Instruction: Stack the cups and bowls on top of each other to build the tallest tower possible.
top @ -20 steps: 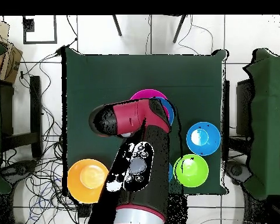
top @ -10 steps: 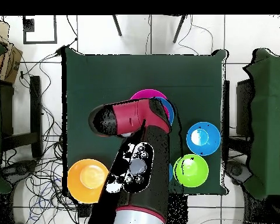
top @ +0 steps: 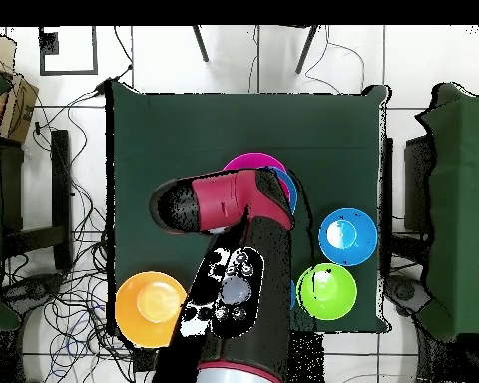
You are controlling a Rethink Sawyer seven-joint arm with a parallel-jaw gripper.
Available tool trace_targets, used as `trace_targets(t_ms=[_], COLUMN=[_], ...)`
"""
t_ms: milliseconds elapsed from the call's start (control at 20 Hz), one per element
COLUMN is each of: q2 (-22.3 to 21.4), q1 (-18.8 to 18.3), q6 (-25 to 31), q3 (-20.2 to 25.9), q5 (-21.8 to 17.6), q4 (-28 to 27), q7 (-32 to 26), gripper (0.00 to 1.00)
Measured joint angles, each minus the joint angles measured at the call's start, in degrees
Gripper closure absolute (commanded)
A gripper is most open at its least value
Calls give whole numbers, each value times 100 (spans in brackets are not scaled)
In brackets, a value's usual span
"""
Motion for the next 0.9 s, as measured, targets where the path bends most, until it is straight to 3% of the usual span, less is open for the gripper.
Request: trace_targets(t_ms=[900], q2=[-2], q1=[0], q6=[0], q3=[0], q5=[0], q4=[79], q7=[0], gripper=[100])
